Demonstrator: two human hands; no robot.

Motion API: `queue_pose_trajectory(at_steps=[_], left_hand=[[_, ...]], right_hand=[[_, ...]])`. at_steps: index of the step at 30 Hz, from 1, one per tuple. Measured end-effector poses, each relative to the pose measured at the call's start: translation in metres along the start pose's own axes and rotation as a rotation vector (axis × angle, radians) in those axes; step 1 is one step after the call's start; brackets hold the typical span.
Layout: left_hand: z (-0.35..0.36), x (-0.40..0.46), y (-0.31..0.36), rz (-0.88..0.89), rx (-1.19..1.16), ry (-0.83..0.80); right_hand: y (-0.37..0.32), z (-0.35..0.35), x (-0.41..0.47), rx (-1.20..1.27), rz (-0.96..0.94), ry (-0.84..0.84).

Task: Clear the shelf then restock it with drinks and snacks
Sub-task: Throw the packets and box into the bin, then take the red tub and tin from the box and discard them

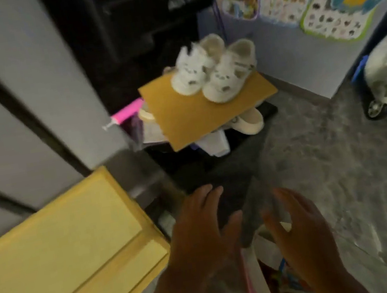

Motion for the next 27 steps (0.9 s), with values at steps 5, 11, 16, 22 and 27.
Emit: queue_pose_trajectory(at_steps=[5, 11, 16, 22, 27], left_hand=[[-0.165, -0.075, -0.025, 0.02, 0.083, 0.125], [-0.344, -0.19, -0.099, -0.093, 0.202, 0.358], [-0.473, -0.306, -0.171, -0.239, 0.29, 0.532], [-0.548, -0.432, -0.263, -0.504, 0.42, 0.522], [-0.54, -0.504, -0.334, -0.668, 0.404, 0.437]], right_hand=[[-0.159, -0.011, -0.059, 0.1, -0.121, 0.028], [-0.358, 0.026, -0.16, 0.14, -0.402, -0.171], [-0.494, 0.056, -0.259, 0.171, -0.532, -0.182], [-0.606, 0.111, -0.359, 0.187, -0.754, -0.255], [-0.639, 0.18, -0.4, 0.182, -0.825, -0.404]])
Point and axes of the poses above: each hand's wrist, its own x-axis towards the middle knuckle, its own z-axis out of the palm, y = z × x, the point moved 10 cm from there along x, towards the middle knuckle, and after that the axes turned 8 degrees about z, right-handed, at the moved point
